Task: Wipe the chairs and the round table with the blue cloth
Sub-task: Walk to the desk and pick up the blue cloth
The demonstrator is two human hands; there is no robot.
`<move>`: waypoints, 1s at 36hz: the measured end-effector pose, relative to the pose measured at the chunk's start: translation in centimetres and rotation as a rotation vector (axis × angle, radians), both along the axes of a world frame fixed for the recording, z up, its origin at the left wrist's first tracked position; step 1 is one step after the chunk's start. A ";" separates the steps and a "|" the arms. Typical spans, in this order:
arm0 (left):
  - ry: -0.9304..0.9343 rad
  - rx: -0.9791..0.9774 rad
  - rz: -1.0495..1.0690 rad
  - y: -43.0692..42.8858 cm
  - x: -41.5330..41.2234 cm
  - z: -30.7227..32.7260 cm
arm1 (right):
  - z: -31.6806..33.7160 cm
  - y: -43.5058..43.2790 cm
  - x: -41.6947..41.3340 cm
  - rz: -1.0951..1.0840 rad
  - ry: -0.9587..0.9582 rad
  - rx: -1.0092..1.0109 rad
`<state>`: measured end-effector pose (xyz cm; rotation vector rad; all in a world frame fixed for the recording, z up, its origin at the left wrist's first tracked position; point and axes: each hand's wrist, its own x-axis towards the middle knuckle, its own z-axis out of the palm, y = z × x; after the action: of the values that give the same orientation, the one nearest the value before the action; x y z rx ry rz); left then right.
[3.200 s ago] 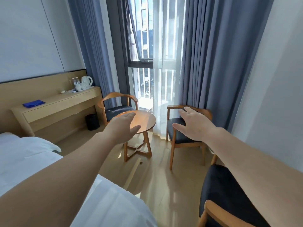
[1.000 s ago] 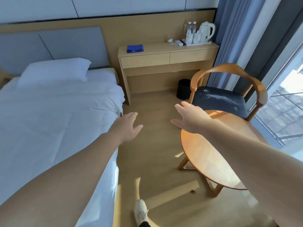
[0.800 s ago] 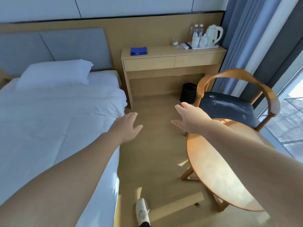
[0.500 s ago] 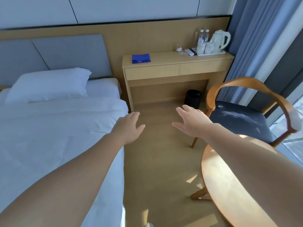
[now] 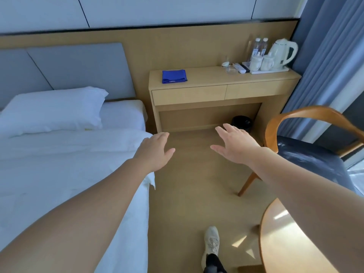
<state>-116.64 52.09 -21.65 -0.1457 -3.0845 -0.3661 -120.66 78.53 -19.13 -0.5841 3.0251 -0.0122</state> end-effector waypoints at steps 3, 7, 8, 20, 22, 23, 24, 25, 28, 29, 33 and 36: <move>0.014 0.000 0.010 0.2 -4.2 0.1 | -0.3 0.0 -4.5 0.021 0.003 -0.005; 0.018 0.015 0.009 0.7 -10.7 0.4 | -0.7 0.0 -11.6 0.042 -0.024 -0.009; 0.015 0.012 0.009 0.9 -12.2 0.5 | -0.8 0.1 -13.2 0.046 -0.028 -0.011; 0.007 0.010 0.074 1.0 -26.0 0.8 | -0.4 -0.5 -28.8 0.110 -0.084 -0.003; 0.013 0.007 0.085 0.4 -27.7 0.8 | -0.3 -1.1 -30.7 0.123 -0.083 0.001; 0.016 0.005 0.089 0.1 -28.6 0.8 | -0.3 -1.4 -31.5 0.129 -0.081 0.002; 0.019 0.005 0.091 -0.2 -29.5 0.8 | -0.3 -1.7 -32.4 0.133 -0.079 0.000; 0.021 0.005 0.090 -0.5 -30.4 0.7 | -0.3 -2.0 -33.3 0.133 -0.079 -0.004; 0.037 0.000 0.070 -1.7 -33.4 0.5 | -0.5 -3.0 -36.0 0.122 -0.082 -0.016; 0.040 0.000 0.064 -2.1 -34.6 0.4 | -0.6 -3.4 -36.9 0.117 -0.085 -0.016; 0.038 0.000 0.048 -4.3 -39.2 -0.1 | -1.1 -5.5 -40.9 0.089 -0.099 -0.010; 0.024 -0.003 0.018 -6.4 -42.7 -0.7 | -1.4 -7.5 -43.9 0.058 -0.099 -0.007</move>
<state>-159.32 45.74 -22.30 -0.1207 -3.0604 -0.3569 -164.59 71.02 -20.51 -0.6513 2.9126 -0.0471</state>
